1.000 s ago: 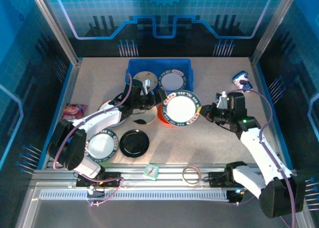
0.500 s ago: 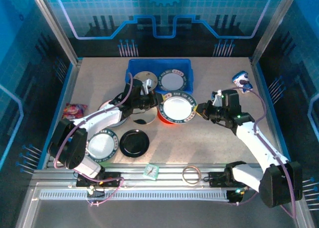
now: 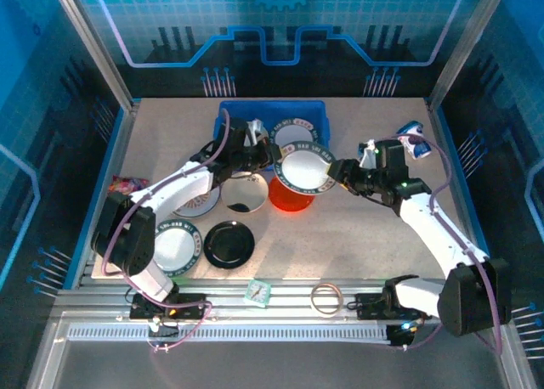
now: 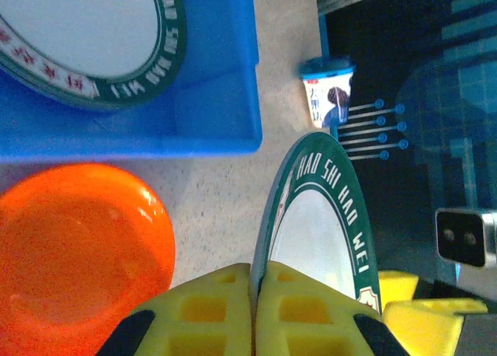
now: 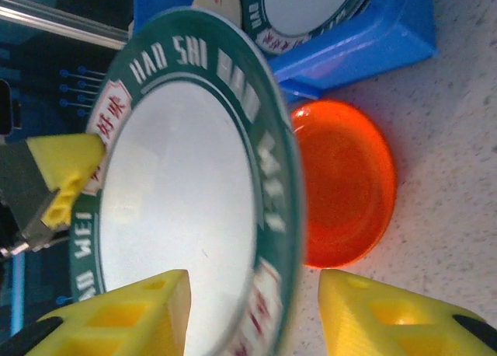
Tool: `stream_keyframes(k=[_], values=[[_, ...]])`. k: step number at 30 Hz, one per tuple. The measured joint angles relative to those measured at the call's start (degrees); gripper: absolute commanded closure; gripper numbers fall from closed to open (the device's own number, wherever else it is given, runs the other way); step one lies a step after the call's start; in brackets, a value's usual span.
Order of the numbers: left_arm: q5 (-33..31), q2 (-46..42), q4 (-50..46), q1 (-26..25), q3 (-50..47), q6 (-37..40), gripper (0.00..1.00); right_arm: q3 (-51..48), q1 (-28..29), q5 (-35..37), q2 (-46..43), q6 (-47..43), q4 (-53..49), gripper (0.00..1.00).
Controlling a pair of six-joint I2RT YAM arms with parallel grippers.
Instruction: Place the plates into the plastic bin on the countertop
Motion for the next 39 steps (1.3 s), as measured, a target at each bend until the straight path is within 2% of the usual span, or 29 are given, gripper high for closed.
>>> stream_keyframes(k=[11,17,23,29,39], values=[[-6.2,10.2,-6.6,2.8,17.6,4.5,1.00,-1.8,-11.6,0.7,-6.1,-3.7,-4.0,0.52],[-11.1,18.4,-8.6,4.2,24.8,5.9,1.00,-2.2,-12.3,0.0,-5.9,-3.9,-4.0,0.52],[-14.9,24.0,-8.5,6.0,27.3,5.8,1.00,-2.2,-13.2,-1.0,-5.6,-3.9,-3.8,0.52],[-16.7,30.1,-7.5,7.7,30.6,5.7,1.00,-2.9,-13.4,-1.3,-5.6,-3.9,-3.1,0.52],[-16.7,37.1,-3.9,7.8,34.5,3.3,1.00,-3.8,-13.4,-2.6,-5.4,-3.9,-2.3,0.53]])
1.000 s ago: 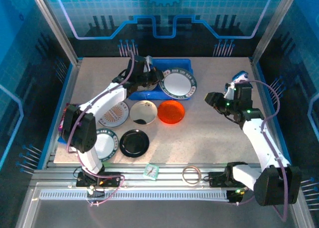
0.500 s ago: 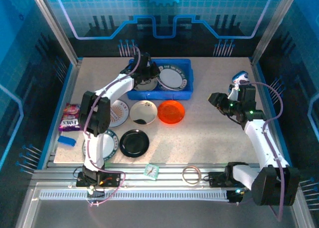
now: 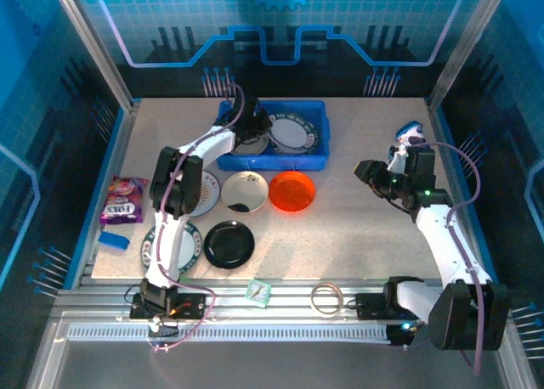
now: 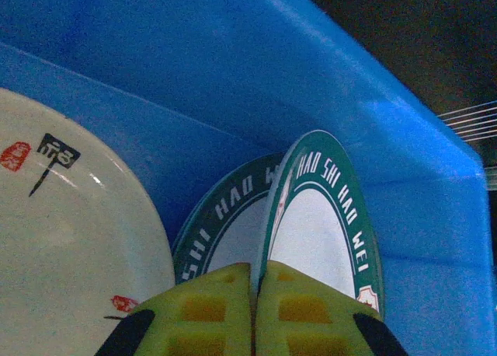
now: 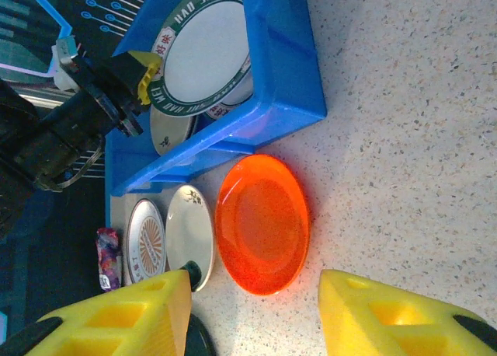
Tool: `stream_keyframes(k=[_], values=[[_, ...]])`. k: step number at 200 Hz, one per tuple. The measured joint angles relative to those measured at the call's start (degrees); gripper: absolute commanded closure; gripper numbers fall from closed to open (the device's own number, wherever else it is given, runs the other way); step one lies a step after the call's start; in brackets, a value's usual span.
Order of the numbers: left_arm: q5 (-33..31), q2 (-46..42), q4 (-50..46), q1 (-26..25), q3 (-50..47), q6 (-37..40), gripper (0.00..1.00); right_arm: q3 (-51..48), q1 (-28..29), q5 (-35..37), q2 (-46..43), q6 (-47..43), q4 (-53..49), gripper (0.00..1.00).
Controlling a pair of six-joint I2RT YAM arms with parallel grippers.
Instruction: Place the plates into the plastic bin on the countertop
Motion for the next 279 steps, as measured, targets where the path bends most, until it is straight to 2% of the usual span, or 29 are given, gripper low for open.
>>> stream_keyframes(k=[56,70,84,103,157,209,279], values=[[0.7,2.7,1.0,0.0,0.9,-2.4,1.00,-0.5,0.0,-0.5,0.0,0.0,0.5,0.53],[1.0,3.1,0.8,0.0,1.7,-2.5,0.85,-1.1,0.0,-0.6,0.1,0.0,0.8,0.53],[0.9,3.3,0.5,-0.1,2.4,-2.4,0.65,-1.2,0.0,-0.6,0.2,0.0,0.9,0.53],[0.4,3.4,-0.5,-0.2,3.5,-2.3,0.54,-1.3,0.0,-0.6,0.3,0.0,0.9,0.53],[0.2,4.0,-3.7,-0.4,7.0,-2.0,0.49,-1.3,0.0,-0.5,0.3,-0.6,0.9,0.53],[-2.4,6.6,-9.4,-1.2,13.0,0.7,0.34,-1.3,0.1,0.5,0.3,-2.2,0.9,0.53],[-5.2,7.4,-12.8,-2.6,13.9,2.5,0.25,-2.1,0.6,0.9,0.6,-3.2,0.9,0.54]])
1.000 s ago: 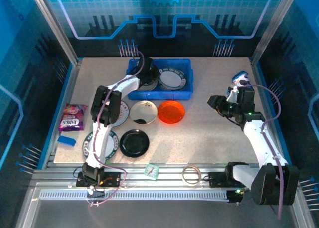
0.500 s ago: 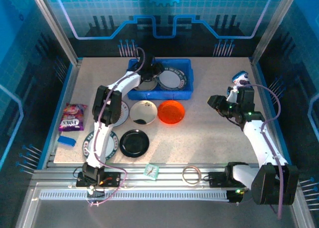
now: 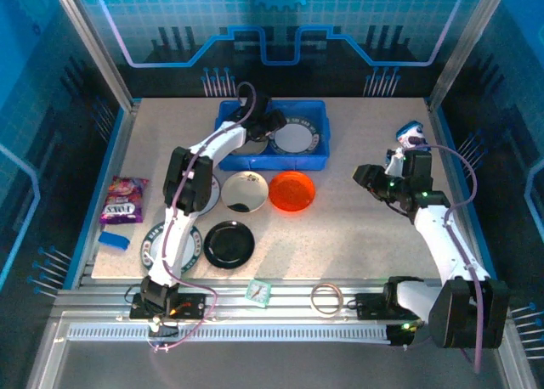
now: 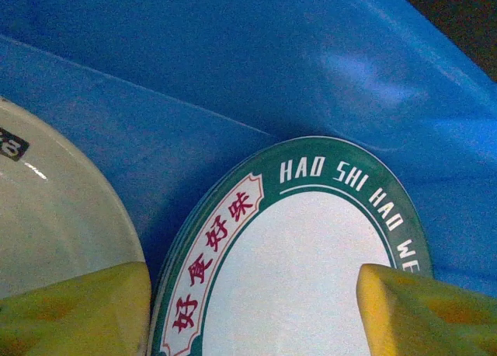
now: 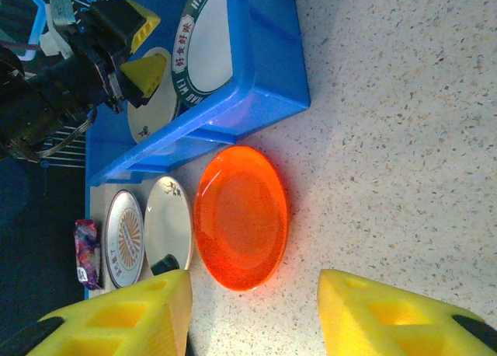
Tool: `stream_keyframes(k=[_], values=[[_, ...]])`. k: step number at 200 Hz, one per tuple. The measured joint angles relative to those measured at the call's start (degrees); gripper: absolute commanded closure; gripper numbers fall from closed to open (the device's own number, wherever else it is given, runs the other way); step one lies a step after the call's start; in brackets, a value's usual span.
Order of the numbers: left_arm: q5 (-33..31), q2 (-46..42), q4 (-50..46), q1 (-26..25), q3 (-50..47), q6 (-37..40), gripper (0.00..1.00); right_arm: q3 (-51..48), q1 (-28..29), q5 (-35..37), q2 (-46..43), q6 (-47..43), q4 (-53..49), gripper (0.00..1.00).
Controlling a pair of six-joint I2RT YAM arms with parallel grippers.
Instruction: Place the plates into the plastic bin on the countertop
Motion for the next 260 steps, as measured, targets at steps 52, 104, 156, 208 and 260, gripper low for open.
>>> stream_keyframes(k=[52,104,156,208,260], values=[[-0.6,-0.5,0.0,-0.4,0.3,2.5,0.17,-1.8,3.2,1.2,0.8,0.0,1.3,0.56],[-0.5,-11.5,-1.2,-1.4,-2.5,6.2,0.16,-4.0,6.6,2.4,2.6,-0.3,3.5,0.57],[3.6,-37.9,2.9,-7.0,-23.2,7.1,0.17,-8.9,7.8,2.0,3.9,1.3,11.5,0.63],[7.4,-51.3,3.7,-14.9,-46.1,4.3,0.18,-10.7,9.9,1.2,6.9,3.3,18.1,0.65],[9.8,-60.4,6.9,-16.1,-62.7,-0.7,0.18,-10.7,11.5,0.6,10.3,3.3,20.7,0.66]])
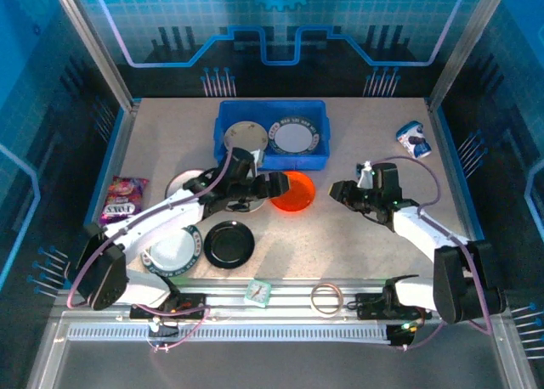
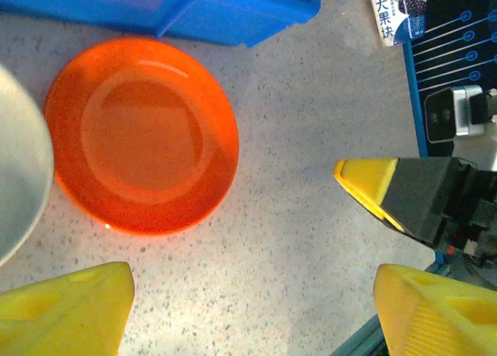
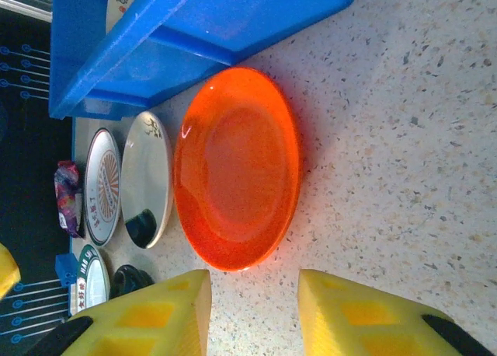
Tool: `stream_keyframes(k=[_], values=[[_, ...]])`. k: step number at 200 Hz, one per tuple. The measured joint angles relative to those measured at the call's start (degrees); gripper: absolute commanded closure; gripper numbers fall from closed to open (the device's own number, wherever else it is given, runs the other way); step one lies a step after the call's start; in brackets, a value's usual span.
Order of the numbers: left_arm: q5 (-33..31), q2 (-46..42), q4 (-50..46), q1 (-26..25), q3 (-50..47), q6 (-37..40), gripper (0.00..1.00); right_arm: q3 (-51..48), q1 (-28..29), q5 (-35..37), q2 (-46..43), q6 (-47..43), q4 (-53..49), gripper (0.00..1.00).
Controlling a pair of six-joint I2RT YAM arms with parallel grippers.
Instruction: Place the plates into the plastic bin on the countertop
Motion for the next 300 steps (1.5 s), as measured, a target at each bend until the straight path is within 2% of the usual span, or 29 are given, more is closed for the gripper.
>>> stream_keyframes(k=[26,127,205,300], values=[[1.5,-0.8,3.9,0.0,-3.1,-2.3,0.18,0.0,1.0,0.0,3.2,0.0,1.8,0.69],[3.9,1.4,15.7,0.0,-12.1,-8.9,0.20,1.9,3.9,-0.3,17.6,1.3,9.3,0.70],[3.9,3.6,18.1,-0.3,-13.3,-10.0,0.21,3.7,4.6,-2.5,24.8,4.6,16.1,0.71],[3.8,4.3,18.0,-0.3,-13.3,-10.0,0.21,6.8,4.6,-5.2,28.3,7.8,16.3,0.73]])
